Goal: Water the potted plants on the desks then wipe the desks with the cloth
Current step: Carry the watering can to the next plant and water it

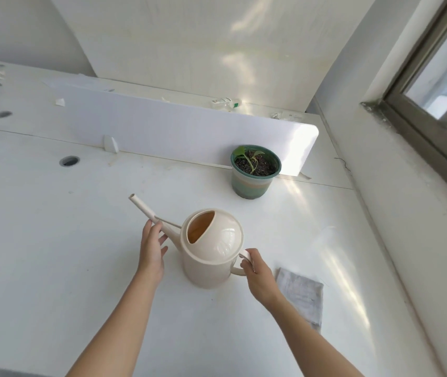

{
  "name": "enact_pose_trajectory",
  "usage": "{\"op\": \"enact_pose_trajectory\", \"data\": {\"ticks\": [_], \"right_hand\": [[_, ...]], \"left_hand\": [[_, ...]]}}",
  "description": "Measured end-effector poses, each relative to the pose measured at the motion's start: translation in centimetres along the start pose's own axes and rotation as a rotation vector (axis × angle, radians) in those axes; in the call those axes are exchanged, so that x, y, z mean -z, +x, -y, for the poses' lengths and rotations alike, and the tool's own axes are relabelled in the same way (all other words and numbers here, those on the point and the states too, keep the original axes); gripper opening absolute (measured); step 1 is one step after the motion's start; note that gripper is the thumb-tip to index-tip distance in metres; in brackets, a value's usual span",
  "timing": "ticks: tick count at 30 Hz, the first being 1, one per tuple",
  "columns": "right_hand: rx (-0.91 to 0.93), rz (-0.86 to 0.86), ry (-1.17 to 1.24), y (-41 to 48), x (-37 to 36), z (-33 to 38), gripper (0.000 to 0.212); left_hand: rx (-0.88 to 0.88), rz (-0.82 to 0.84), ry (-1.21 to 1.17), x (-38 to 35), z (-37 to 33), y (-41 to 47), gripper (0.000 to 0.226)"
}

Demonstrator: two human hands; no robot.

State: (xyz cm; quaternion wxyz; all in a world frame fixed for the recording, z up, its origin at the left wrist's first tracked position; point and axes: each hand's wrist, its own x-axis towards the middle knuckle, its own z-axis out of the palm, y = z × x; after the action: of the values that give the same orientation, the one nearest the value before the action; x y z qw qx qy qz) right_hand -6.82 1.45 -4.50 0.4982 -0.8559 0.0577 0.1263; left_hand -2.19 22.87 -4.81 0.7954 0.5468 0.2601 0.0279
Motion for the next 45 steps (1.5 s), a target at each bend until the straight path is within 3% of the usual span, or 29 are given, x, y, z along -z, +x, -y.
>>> {"op": "enact_pose_trajectory", "data": {"ticks": [2, 5, 8, 14, 21, 33, 45], "right_hand": [[-0.008, 0.012, 0.026, -0.3, -0.1, 0.1, 0.007], [0.005, 0.022, 0.054, -1.2, 0.2, 0.7, 0.01], [0.082, 0.032, 0.074, -2.3, 1.3, 2.1, 0.019], [0.254, 0.14, 0.133, -5.8, 4.2, 5.4, 0.018], [0.387, 0.386, 0.156, -10.1, 4.0, 6.2, 0.013], [0.464, 0.818, 0.036, -18.0, -4.4, 6.9, 0.013], [0.584, 0.924, -0.075, -24.3, -16.8, 12.6, 0.02]], "left_hand": [[0.011, -0.018, -0.03, -0.3, -0.2, 0.1, 0.025], [-0.001, -0.021, -0.088, -0.9, -0.9, -0.3, 0.041], [-0.09, -0.011, -0.142, -0.9, -2.0, -2.1, 0.043], [-0.277, -0.036, -0.299, 1.0, -4.6, -8.8, 0.031], [-0.383, -0.262, -0.414, 5.0, -4.2, -18.4, 0.025], [-0.486, -0.692, -0.456, 16.4, 0.4, -32.3, 0.018], [-0.503, -0.82, -0.474, 30.4, -1.4, -39.4, 0.012]]}}
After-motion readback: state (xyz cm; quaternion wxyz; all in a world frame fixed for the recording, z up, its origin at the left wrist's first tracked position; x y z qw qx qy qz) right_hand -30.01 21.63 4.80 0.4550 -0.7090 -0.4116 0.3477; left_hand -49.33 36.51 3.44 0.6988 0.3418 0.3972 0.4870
